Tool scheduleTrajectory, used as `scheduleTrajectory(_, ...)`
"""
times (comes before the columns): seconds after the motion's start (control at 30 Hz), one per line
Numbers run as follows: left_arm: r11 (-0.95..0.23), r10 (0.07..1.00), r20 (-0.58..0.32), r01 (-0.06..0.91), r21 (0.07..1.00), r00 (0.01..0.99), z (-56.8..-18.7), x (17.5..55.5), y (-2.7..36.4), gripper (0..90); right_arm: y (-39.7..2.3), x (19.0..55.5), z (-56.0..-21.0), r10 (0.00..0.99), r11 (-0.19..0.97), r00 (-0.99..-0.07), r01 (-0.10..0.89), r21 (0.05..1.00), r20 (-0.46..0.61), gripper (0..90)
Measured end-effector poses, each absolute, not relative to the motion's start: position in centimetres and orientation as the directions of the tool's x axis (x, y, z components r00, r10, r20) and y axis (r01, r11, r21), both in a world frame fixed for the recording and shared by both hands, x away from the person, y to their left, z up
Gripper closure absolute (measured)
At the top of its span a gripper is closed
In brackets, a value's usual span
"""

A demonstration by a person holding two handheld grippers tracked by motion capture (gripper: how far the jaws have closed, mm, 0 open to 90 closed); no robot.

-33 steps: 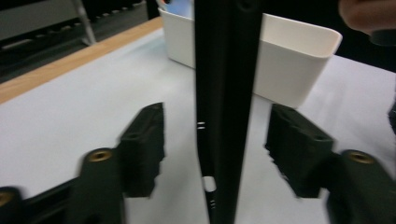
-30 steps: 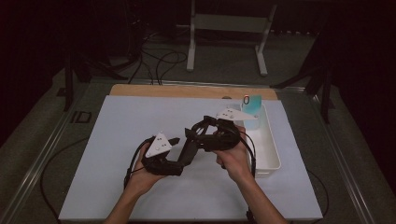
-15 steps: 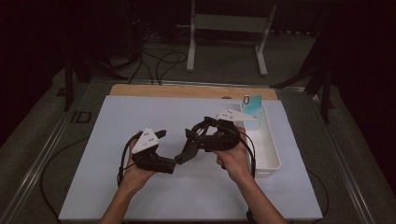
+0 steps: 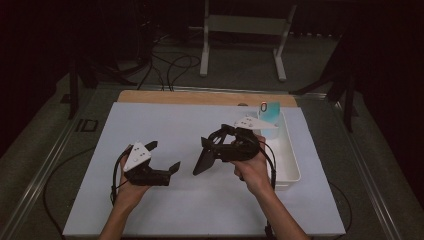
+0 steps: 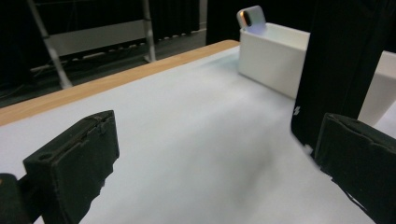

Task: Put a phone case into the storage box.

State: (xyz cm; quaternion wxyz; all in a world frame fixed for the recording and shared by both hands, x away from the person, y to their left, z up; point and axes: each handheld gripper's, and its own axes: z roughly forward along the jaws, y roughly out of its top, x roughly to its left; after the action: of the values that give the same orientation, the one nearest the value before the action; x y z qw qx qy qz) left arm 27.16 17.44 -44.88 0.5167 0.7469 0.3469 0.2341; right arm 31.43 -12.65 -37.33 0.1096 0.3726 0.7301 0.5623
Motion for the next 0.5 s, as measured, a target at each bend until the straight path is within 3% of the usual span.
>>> scheduleTrajectory(0.5,-0.232,0.821,0.014,0.311,0.922,0.571,-48.2,25.0,21.2,0.4,-12.5,31.8,-37.1,0.673,0.090,-0.694,0.419,0.904,0.255,12.9)
